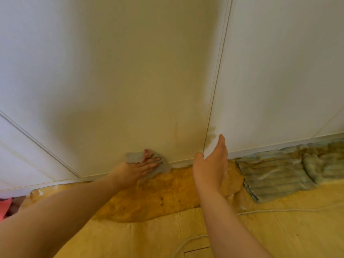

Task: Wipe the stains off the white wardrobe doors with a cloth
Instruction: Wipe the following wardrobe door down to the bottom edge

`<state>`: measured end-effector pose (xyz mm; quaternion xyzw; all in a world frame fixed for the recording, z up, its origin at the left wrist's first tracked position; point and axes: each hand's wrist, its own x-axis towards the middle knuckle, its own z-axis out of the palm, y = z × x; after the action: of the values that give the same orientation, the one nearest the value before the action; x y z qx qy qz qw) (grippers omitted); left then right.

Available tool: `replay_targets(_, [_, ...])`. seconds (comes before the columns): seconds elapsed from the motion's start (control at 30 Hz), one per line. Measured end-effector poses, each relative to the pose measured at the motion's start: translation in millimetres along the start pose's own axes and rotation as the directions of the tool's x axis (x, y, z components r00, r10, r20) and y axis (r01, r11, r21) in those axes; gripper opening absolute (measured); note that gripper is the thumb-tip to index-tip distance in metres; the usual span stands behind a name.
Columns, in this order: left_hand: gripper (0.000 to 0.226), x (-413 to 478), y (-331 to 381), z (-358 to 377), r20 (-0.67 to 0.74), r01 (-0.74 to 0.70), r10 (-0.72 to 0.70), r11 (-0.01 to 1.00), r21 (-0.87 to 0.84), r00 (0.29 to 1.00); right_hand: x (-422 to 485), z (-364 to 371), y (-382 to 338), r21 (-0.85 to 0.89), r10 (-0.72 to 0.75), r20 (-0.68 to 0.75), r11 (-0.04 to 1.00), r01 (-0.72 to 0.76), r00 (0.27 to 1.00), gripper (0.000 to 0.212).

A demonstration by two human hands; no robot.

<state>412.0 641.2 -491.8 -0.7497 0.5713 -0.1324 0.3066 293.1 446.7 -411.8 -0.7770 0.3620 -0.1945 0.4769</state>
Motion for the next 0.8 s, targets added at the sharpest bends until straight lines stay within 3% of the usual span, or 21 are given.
replay_targets(0.1, [0.053, 10.2, 1.1, -14.0, -0.055, 0.003, -0.003, 1.0, 0.015, 0.998, 0.7, -0.2, -0.1, -0.009, -0.005, 0.001, 1.0, 0.005, 1.0, 0.069])
replay_targets(0.2, [0.055, 56.0, 28.8, -39.9, 0.023, 0.047, -0.046, 0.997, -0.055, 0.999, -1.0, 1.3, -1.0, -0.023, -0.022, -0.012, 0.999, 0.022, 1.0, 0.069])
replay_targets(0.3, [0.056, 49.3, 30.5, -21.9, 0.016, -0.038, 0.04, 0.995, -0.093, 0.999, -1.2, 2.7, -3.3, -0.005, -0.028, -0.013, 1.0, 0.028, 1.0, 0.07])
replay_targets(0.33, [0.056, 40.5, 25.8, -23.4, 0.029, 0.019, -0.016, 0.997, -0.073, 0.999, -2.3, 2.3, -2.6, -0.005, -0.028, -0.005, 1.0, 0.028, 1.0, 0.069])
replay_targets(0.43, [0.061, 30.0, 3.9, -32.5, -0.226, 0.132, -0.164, 0.98, -0.148, 0.96, -1.0, -2.1, -1.5, -0.014, -0.037, 0.004, 0.999, 0.037, 0.999, 0.069])
replay_targets(0.57, [0.059, 48.9, -14.1, -62.9, -0.443, 0.288, -0.366, 0.928, -0.234, 0.818, 4.2, -7.3, 3.6, -0.01, -0.03, -0.037, 1.0, 0.029, 0.999, 0.068])
replay_targets(0.7, [0.056, 35.6, -5.9, -34.6, -0.316, 0.089, -0.102, 0.994, -0.057, 0.943, 0.5, -5.8, 0.6, 0.006, -0.014, -0.005, 1.0, 0.014, 1.0, 0.068])
replay_targets(0.8, [0.05, 38.6, -18.5, -59.0, -0.412, 0.095, -0.123, 0.992, -0.088, 0.903, 2.1, -3.7, -0.4, 0.001, -0.041, -0.008, 0.999, 0.041, 0.999, 0.069])
